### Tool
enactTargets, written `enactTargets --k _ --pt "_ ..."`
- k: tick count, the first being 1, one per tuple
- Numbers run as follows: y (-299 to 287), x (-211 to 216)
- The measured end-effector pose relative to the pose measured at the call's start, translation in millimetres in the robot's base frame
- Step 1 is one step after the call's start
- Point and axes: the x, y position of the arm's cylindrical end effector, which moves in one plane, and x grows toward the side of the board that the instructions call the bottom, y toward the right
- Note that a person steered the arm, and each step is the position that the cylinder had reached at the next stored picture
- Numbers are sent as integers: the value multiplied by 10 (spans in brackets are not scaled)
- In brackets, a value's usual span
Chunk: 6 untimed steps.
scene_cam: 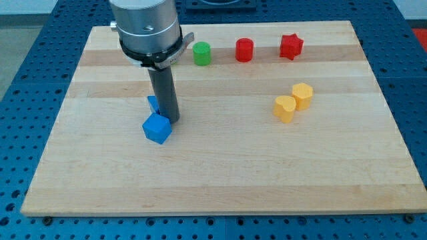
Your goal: Slightly touch the right side of green circle
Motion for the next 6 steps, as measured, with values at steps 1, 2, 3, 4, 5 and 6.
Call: enactTargets --k 1,2,3,4,5,6 --pt "172 -121" --pt "409 -395" --pt "653 -622" --pt "720 -927" --pt "754 -1188" --pt "771 -1463"
